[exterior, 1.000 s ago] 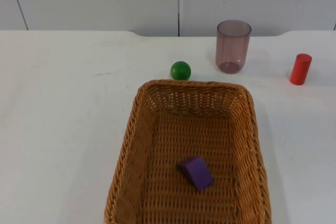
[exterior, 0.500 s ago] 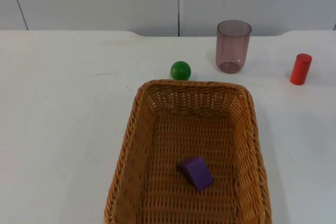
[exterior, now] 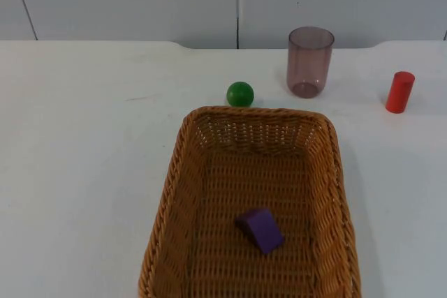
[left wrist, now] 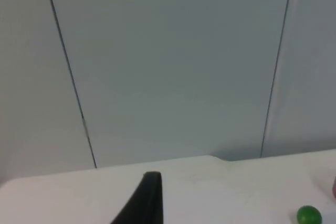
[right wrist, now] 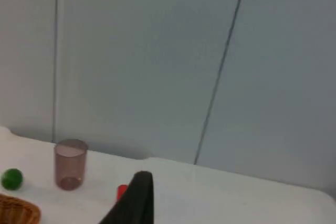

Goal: Pick up the basket with the left hand and place the triangular block into the basket with the right hand.

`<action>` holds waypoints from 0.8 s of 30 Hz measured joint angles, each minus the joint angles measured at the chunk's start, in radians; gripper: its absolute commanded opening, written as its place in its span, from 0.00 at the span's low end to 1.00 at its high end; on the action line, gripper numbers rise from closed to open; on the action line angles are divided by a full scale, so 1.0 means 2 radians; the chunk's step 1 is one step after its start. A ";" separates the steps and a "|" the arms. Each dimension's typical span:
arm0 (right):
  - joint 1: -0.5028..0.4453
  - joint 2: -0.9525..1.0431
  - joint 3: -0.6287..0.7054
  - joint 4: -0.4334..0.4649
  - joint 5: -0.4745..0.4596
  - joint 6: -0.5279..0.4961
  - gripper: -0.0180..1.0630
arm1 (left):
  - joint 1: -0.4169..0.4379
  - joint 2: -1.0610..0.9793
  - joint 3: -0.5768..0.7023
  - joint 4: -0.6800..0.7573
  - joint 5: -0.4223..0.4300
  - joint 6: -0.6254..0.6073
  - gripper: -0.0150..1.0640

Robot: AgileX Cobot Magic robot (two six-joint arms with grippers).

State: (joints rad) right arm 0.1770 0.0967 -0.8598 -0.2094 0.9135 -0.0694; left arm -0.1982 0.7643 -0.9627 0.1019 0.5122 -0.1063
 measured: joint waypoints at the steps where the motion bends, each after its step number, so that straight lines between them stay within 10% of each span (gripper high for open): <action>1: -0.014 -0.016 0.000 0.001 0.007 -0.009 0.98 | 0.000 -0.019 0.007 0.007 0.000 -0.004 0.99; 14: -0.076 -0.049 -0.013 0.082 0.020 -0.046 0.98 | 0.035 -0.259 0.041 0.123 0.073 -0.029 0.99; 24: -0.081 -0.049 -0.051 0.119 0.025 -0.083 0.98 | 0.082 -0.371 0.041 0.078 0.109 0.029 0.99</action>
State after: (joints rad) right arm 0.0154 -0.0008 -0.9616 0.0284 0.9645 -0.2357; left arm -0.0350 0.0226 -0.8802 0.2572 0.7306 -0.0491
